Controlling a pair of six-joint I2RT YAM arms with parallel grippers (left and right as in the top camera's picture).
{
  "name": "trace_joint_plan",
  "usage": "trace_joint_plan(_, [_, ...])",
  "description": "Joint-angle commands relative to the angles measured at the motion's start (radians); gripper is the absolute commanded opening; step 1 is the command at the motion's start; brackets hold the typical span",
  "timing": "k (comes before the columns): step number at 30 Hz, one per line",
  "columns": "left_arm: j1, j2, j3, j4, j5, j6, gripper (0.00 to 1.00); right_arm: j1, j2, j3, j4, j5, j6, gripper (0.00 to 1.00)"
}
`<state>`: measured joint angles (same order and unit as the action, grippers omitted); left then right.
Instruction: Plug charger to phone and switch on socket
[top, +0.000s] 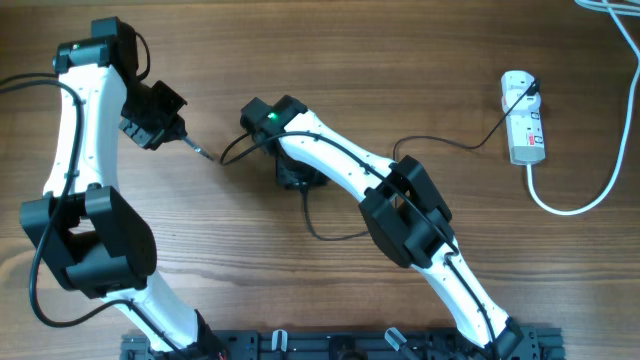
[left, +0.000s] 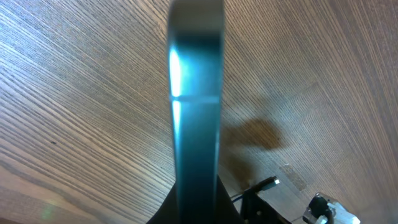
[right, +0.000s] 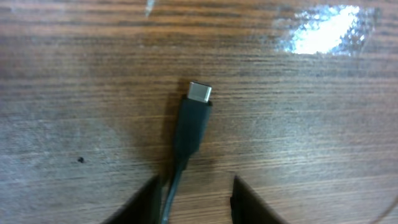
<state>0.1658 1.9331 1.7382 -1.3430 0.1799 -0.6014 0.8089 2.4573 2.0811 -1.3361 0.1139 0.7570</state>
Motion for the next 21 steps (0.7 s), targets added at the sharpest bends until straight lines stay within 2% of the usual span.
trace_joint_plan(1, [0.003, -0.027, -0.001, 0.001, -0.006, -0.009, 0.04, -0.012, 0.005, -0.011, 0.000, -0.030, 0.011, 0.48])
trace_joint_plan(7, [0.003, -0.027, -0.001, 0.005, -0.006, -0.009, 0.04, -0.050, 0.006, -0.011, 0.059, -0.100, 0.002, 0.46])
trace_joint_plan(11, [0.003, -0.027, -0.001, 0.004, -0.007, -0.009, 0.04, -0.057, 0.006, -0.011, 0.060, -0.103, 0.005, 0.36])
trace_joint_plan(16, [0.003, -0.027, -0.001, 0.003, -0.006, -0.009, 0.04, -0.057, 0.006, -0.015, 0.054, -0.116, 0.040, 0.28])
trace_joint_plan(21, [0.003, -0.027, -0.001, 0.002, -0.007, -0.009, 0.04, -0.056, 0.006, -0.015, 0.059, -0.154, 0.039, 0.28])
